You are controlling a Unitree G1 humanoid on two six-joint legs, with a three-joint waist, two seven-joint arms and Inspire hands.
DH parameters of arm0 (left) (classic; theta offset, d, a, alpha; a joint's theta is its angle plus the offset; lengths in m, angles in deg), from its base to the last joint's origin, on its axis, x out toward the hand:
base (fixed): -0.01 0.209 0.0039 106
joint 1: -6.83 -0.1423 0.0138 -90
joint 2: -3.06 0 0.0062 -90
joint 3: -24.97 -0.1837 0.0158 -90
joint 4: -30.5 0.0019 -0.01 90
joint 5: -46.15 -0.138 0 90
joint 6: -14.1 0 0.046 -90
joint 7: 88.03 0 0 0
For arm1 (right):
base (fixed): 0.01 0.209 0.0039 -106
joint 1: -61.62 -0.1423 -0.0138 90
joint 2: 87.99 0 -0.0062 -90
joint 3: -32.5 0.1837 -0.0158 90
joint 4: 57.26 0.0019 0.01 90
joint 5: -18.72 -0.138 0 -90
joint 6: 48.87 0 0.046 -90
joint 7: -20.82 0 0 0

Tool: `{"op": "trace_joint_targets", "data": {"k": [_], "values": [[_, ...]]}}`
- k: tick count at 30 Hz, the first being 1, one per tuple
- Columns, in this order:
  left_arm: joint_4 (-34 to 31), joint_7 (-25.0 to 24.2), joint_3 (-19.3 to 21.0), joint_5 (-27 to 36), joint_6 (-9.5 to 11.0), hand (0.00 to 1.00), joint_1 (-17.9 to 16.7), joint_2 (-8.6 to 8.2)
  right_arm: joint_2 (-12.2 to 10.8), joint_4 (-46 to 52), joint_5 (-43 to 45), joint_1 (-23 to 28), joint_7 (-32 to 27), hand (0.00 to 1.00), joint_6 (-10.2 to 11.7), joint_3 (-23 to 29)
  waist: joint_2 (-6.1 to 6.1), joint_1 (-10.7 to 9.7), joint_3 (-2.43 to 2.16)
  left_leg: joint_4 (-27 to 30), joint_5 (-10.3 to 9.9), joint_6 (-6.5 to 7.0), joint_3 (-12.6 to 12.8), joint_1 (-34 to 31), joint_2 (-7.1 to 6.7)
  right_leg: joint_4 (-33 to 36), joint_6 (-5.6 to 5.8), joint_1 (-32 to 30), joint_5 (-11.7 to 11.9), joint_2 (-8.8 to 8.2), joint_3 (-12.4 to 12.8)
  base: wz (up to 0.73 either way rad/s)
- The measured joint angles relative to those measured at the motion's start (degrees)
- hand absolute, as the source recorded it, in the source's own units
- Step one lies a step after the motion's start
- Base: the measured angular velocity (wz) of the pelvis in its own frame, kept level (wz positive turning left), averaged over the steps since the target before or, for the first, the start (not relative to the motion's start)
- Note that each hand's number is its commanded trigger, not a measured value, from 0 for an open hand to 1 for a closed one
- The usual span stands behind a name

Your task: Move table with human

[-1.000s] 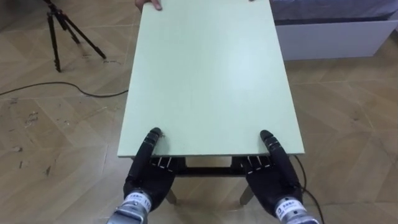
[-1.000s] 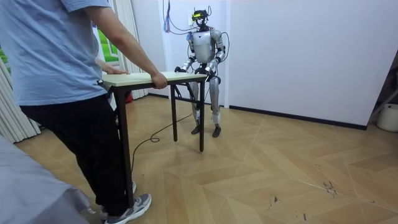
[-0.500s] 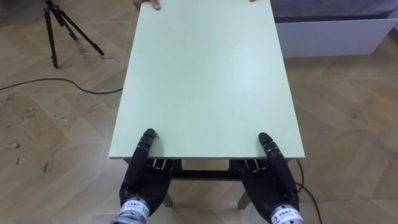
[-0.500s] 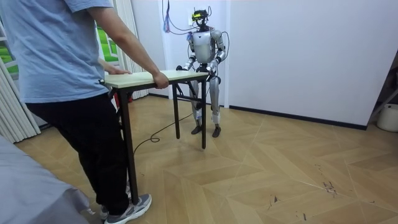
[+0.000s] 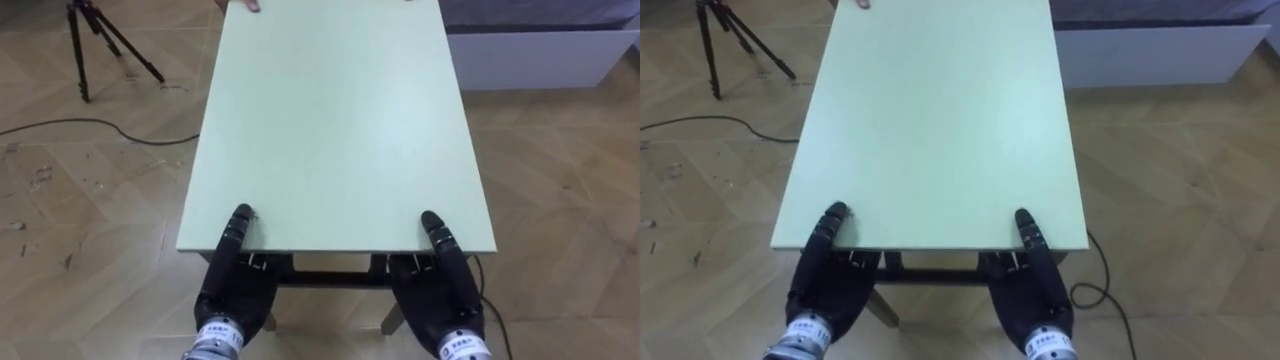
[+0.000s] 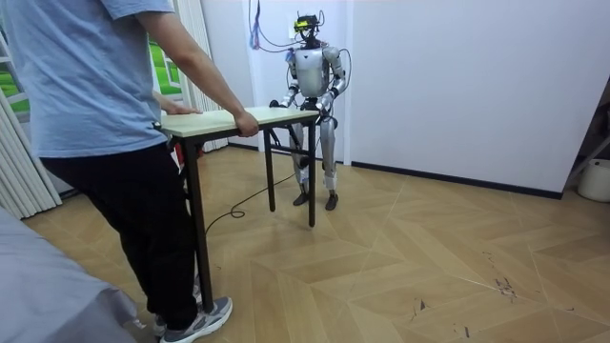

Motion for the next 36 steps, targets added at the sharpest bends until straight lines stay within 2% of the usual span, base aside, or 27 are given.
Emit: {"op": "trace_joint_targets", "data": {"k": [3,5,6,7,8,9,10,12,14,15,16,18,20,21,22,23,24,25,26,28,29,30,31,32,33,34,36], "values": [[0.0,-0.94,-0.73,0.05,-0.06,1.0,-0.65,0.56,-0.03,-0.23,-0.42,1.66,1.85,1.0,0.3,-0.48,-0.13,2.73,-0.16,8.47,-0.89,-0.82,-0.51,-4.21,2.0,1.92,-1.54,-1.49,-0.51,1.4,-0.19,-0.19],[0.0,-1.75,-0.53,0.37,-0.08,1.0,-0.85,0.62,0.3,-0.25,-0.41,1.63,2.7,1.0,0.46,-0.8,0.08,3.14,-0.3,10.9,-0.51,-1.66,-2.19,-6.8,2.76,1.34,-2.7,-2.56,-0.3,2.12,-0.62,-0.08],[0.0,-2.03,-0.23,0.42,-0.08,1.0,-0.87,0.62,0.57,-0.25,-0.35,1.5,2.98,1.0,0.47,-0.83,0.12,3.2,-0.33,11.3,-0.23,-3.31,-2.42,-7.62,3.35,0.71,-3.77,-3.69,0.23,1.75,-1.75,-0.22],[0.04,-2.82,0.04,0.41,-0.05,1.0,-1.62,0.26,1.03,-0.24,-0.28,1.2,3.13,1.0,0.45,-0.86,0.62,4.44,-0.31,18.13,-1.45,-4.28,-0.61,-8.06,6.26,1.34,-4.95,-4.44,0.13,2.4,-3.48,-0.44],[0.04,-3.31,0.23,0.42,-0.05,1.0,-2.35,-0.16,1.27,-0.32,-0.23,1.11,3.13,1.0,0.4,-0.97,1.28,5.0,-0.55,22.97,-1.89,-4.45,-0.14,-7.83,8.0,1.49,-5.57,-4.38,-0.05,3.06,-4.78,-0.59],[0.03,-4.2,0.19,1.4,-0.36,1.0,-3.2,-0.89,1.68,-0.3,0.12,1.0,3.24,1.0,0.59,-0.82,2.95,4.79,-0.81,31.45,-1.98,-4.41,-1.01,-7.11,10.9,2.03,-6.33,-4.03,-0.31,4.61,-5.65,-0.22],[0.03,-4.23,0.17,1.74,-0.85,1.0,-3.18,-0.82,1.67,-0.32,0.24,0.93,3.31,1.0,0.87,-0.76,3.39,4.14,-0.79,33.59,-1.93,-4.48,-1.77,-6.46,11.74,2.27,-6.55,-4.12,-0.45,4.81,-6.44,0.28],[0.02,-4.3,-0.46,2.04,-1.76,1.0,-2.27,-0.6,1.72,-0.32,0.13,0.89,3.67,1.0,1.35,-0.02,3.87,1.68,-0.71,32.13,-1.06,-5.44,-4.46,-1.6,12.2,3.06,-6.73,-5.19,-0.56,4.33,-9.56,0.76],[0.02,-4.28,-0.89,2.11,-1.82,1.0,-0.95,-0.56,1.65,-0.29,0.13,0.33,4.27,1.0,1.65,0.89,5.14,0.43,-0.51,26.42,-1.23,-5.89,-4.93,2.22,12.74,4.23,-6.76,-7.28,-0.15,4.25,-11.48,0.53],[0.02,-4.28,-0.89,2.12,-1.85,1.0,0.06,-0.27,1.65,0.04,0.15,-0.08,4.4,1.0,1.69,1.21,6.08,-0.45,-0.54,19.51,-1.25,-5.91,-5.08,4.41,12.67,5.31,-6.78,-9.51,0.33,4.16,-12.47,0.38],[-0.01,-4.29,-0.81,2.34,-1.84,1.0,1.41,0.36,1.21,0.14,0.26,-0.6,4.59,1.0,1.65,1.49,6.31,-0.94,-0.53,12.7,-4.73,-7.59,-5.03,5.92,12.43,7.01,-6.59,-12.27,1.17,3.62,-12.6,0.39],[0.0,-4.29,-0.87,2.3,-1.56,1.0,3.13,0.83,0.95,0.09,0.24,-1.52,5.46,1.0,1.62,1.91,6.41,-2.17,-0.52,3.52,-7.02,-7.73,-4.12,6.5,10.52,7.62,-5.81,-16.18,3.42,1.75,-12.11,0.42],[0.12,-4.28,-1.33,2.31,-1.58,1.0,4.3,0.83,0.58,0.02,0.31,-1.71,6.44,1.0,1.14,3.29,6.43,-2.65,-0.51,-2.81,-7.07,-7.65,-3.26,6.99,8.0,7.46,-4.37,-18.73,5.99,-0.4,-10.33,0.26],[0.47,-4.28,-1.58,2.45,-1.58,1.0,4.46,0.76,0.49,-0.52,0.32,-1.69,7.09,1.0,0.29,4.08,6.43,-2.4,-0.51,-5.08,-7.42,-6.92,-3.1,7.64,6.45,6.56,-3.63,-19.25,7.78,-1.25,-9.45,-0.1],[1.12,-4.31,-1.84,2.78,-1.51,1.0,4.28,0.67,0.44,-1.27,0.46,-1.64,7.5,1.0,-0.47,4.52,6.38,-2.29,-0.49,-5.62,-8.14,-5.32,-2.92,7.9,4.99,5.73,-3.04,-19.31,9.59,-2.02,-8.84,-0.15],[1.51,-4.33,-1.91,2.86,-1.51,1.0,4.18,0.61,0.31,-1.78,0.8,-1.59,7.82,1.0,-0.85,4.75,6.08,-2.31,-0.35,-5.47,-8.3,-4.32,-2.88,7.89,4.07,5.63,-2.73,-19.31,10.22,-2.58,-8.48,-0.12],[2.63,-4.68,-1.87,2.86,-1.58,1.0,3.94,0.24,-0.07,-2.6,1.42,-1.04,8.47,1.0,-1.35,5.23,5.12,-2.19,-0.17,-4.82,-7.98,-3.25,-2.44,7.7,1.81,5.39,-1.98,-19.33,11.72,-4.19,-7.51,-0.05],[3.75,-5.63,-1.79,2.88,-1.72,1.0,3.25,-0.05,-0.24,-3.32,2.01,-0.33,9.45,1.0,-2.43,5.91,4.48,-2.35,-0.29,-3.93,-7.64,-2.38,-1.36,6.93,0.13,4.39,-1.52,-19.27,13.96,-5.77,-7.32,-0.06],[4.19,-6.19,-1.81,3.09,-1.8,1.0,2.96,-0.06,-0.22,-3.31,2.17,0.07,9.6,1.0,-2.84,6.07,4.18,-2.45,-0.22,-3.43,-7.48,-1.74,-0.47,6.62,-0.72,3.83,-1.31,-19.28,15.14,-6.48,-7.1,-0.07],[4.48,-7.02,-1.89,4.1,-1.91,1.0,1.67,0.0,-0.08,-3.32,2.53,0.98,9.89,1.0,-3.75,6.15,3.12,-2.91,-0.26,-1.09,-7.73,0.85,1.82,4.35,-3.18,0.05,0.39,-19.21,20.96,-7.97,-5.34,-0.1],[4.44,-7.08,-1.88,4.28,-1.98,1.0,1.53,0.09,-0.07,-3.32,2.58,0.96,9.89,1.0,-4.06,6.3,2.87,-3.11,-0.31,-0.05,-7.75,1.4,2.27,3.35,-3.54,-1.44,0.88,-19.2,23.15,-8.25,-4.58,0.0],[4.44,-7.19,-1.84,4.58,-2.16,1.0,1.52,0.27,-0.07,-3.31,2.9,0.79,9.89,1.0,-4.84,6.7,2.58,-3.72,-0.3,1.97,-7.5,2.5,3.82,1.15,-3.79,-3.48,2.5,-19.26,27.24,-9.0,-3.74,0.28],[4.83,-7.18,-1.85,4.61,-2.58,1.0,1.78,0.16,-0.17,-3.31,2.9,1.1,9.92,1.0,-5.18,7.07,2.91,-4.44,-0.12,3.49,-7.43,3.18,7.92,-0.05,-2.69,-0.08,2.94,-19.38,26.04,-9.75,-4.27,0.42],[5.17,-7.17,-1.89,4.5,-3.0,1.0,2.0,0.07,-0.17,-3.32,2.87,1.51,9.92,1.0,-5.16,7.19,3.13,-4.49,0.01,3.91,-7.3,3.35,9.71,-0.13,-1.86,4.79,2.61,-19.49,21.79,-9.87,-4.68,0.64],[5.31,-7.13,-1.92,3.97,-3.93,1.0,2.26,0.22,-0.17,-3.09,2.39,3.03,10.7,1.0,-5.25,7.6,2.99,-4.67,-0.09,3.9,-6.72,3.54,12.29,-0.07,-0.69,16.49,2.4,-19.52,12.41,-10.21,-4.75,0.71],[5.27,-7.16,-2.08,3.76,-4.41,1.0,2.39,0.68,-0.24,-2.45,1.57,4.24,10.73,1.0,-5.29,7.56,2.32,-5.22,-0.17,3.69,-5.87,3.66,14.81,-0.23,-0.33,26.64,2.0,-18.69,5.21,-11.41,-4.59,0.69],[5.24,-7.15,-2.16,3.34,-5.07,1.0,2.16,0.84,0.2,-2.28,1.0,4.91,10.77,1.0,-5.04,7.4,1.93,-5.04,-0.25,4.16,-5.42,4.15,18.48,-0.45,-0.38,37.22,2.47,-14.93,-0.64,-12.32,-3.62,0.21]]}}
